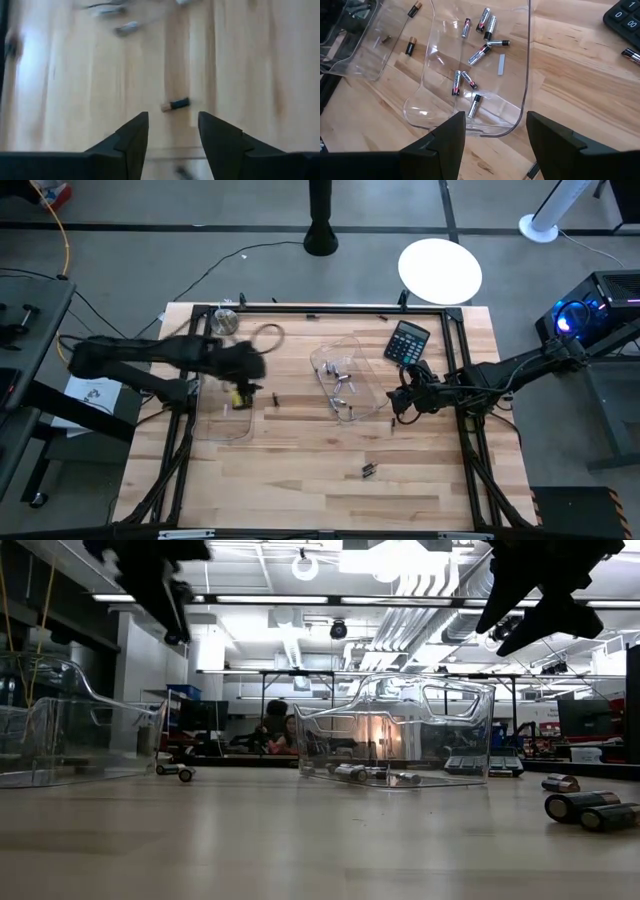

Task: Sort batteries
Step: Put the black battery into the left transparent bin

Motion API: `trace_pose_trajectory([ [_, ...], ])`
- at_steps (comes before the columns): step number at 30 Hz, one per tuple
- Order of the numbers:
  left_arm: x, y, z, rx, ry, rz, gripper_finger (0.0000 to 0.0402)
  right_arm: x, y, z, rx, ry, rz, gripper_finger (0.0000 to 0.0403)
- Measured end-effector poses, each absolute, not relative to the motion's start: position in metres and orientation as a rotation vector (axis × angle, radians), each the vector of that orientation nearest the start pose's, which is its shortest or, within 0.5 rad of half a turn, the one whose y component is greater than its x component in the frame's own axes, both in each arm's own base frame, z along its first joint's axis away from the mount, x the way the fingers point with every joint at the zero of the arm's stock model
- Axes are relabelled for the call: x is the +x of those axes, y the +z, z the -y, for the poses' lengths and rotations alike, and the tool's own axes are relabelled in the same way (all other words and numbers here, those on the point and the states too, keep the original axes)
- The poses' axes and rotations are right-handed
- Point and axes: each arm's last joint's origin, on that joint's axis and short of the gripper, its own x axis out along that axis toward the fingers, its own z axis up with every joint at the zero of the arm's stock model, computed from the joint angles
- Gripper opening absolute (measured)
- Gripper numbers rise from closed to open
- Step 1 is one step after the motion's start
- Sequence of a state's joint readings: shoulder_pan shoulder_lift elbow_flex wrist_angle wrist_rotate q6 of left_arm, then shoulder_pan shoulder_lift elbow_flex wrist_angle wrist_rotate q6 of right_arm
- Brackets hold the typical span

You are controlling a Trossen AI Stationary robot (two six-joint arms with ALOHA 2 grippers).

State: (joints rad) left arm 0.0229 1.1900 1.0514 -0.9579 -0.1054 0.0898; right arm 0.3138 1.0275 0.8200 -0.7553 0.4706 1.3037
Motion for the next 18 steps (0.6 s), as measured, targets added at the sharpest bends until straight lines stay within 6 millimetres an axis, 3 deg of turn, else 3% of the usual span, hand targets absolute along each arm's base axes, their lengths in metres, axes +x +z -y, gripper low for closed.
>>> trace_pose_trajectory([
  [6,0.268,0.247,-0.008,0.609,-0.292,-1.224,0.0166,0.185,0.261,-0.046,0.847,-0.669,-0.628,0.0204],
  [13,0.295,0.198,-0.001,0.798,-0.573,-1.303,0.0165,0.185,0.262,-0.046,0.842,-0.670,-0.626,0.0204],
  [18,0.308,0.180,-0.004,0.846,-0.593,-1.301,0.0165,0.185,0.262,-0.046,0.842,-0.669,-0.625,0.0204],
])
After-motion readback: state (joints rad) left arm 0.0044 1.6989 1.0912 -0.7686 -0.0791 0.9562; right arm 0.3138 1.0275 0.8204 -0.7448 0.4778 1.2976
